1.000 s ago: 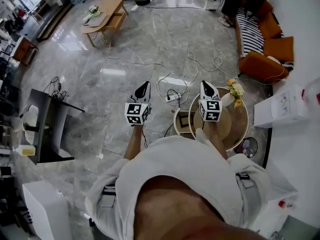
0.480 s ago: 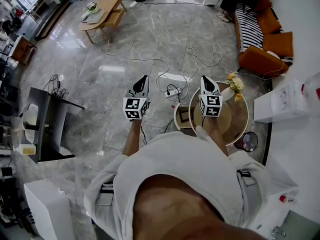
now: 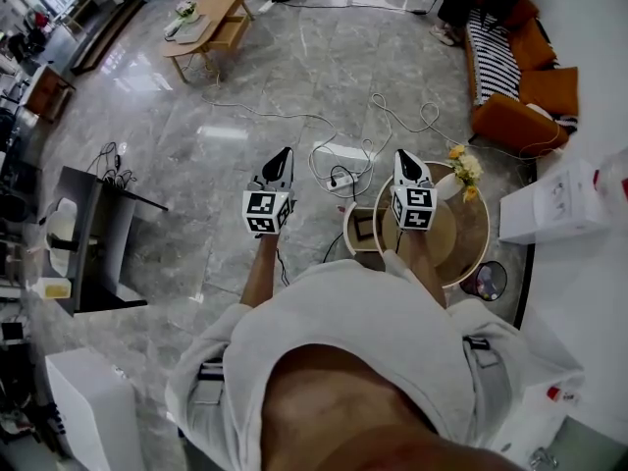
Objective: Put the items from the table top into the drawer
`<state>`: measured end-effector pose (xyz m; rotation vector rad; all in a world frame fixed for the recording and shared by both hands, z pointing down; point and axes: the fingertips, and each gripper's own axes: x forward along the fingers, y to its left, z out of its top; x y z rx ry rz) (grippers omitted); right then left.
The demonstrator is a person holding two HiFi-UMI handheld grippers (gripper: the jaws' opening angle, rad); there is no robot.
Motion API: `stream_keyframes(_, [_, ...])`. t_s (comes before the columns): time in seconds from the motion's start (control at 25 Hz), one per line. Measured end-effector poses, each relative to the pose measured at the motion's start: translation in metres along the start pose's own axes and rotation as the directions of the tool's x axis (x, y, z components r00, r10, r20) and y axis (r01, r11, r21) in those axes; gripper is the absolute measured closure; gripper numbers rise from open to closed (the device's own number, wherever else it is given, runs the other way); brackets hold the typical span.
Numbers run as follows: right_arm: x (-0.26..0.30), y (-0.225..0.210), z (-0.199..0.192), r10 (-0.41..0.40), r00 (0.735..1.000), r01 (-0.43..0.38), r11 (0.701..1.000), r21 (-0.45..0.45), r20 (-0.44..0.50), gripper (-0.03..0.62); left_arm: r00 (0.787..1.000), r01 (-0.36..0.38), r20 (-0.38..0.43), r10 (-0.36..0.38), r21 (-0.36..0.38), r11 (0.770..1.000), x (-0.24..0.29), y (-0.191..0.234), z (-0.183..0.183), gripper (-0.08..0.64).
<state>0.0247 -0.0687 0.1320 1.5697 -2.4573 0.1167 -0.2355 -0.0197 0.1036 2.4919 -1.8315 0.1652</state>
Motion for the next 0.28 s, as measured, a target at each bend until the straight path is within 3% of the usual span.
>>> stream_keyframes(0.28, [0.0032,0.0047,-0.0026,0.002,1.000,-0.001,1.000,0.012,-0.008,0.569,1.000,-0.001,-0.012,0.001,0.000,1.000,-0.0011,0.0031,-0.0032,0.545])
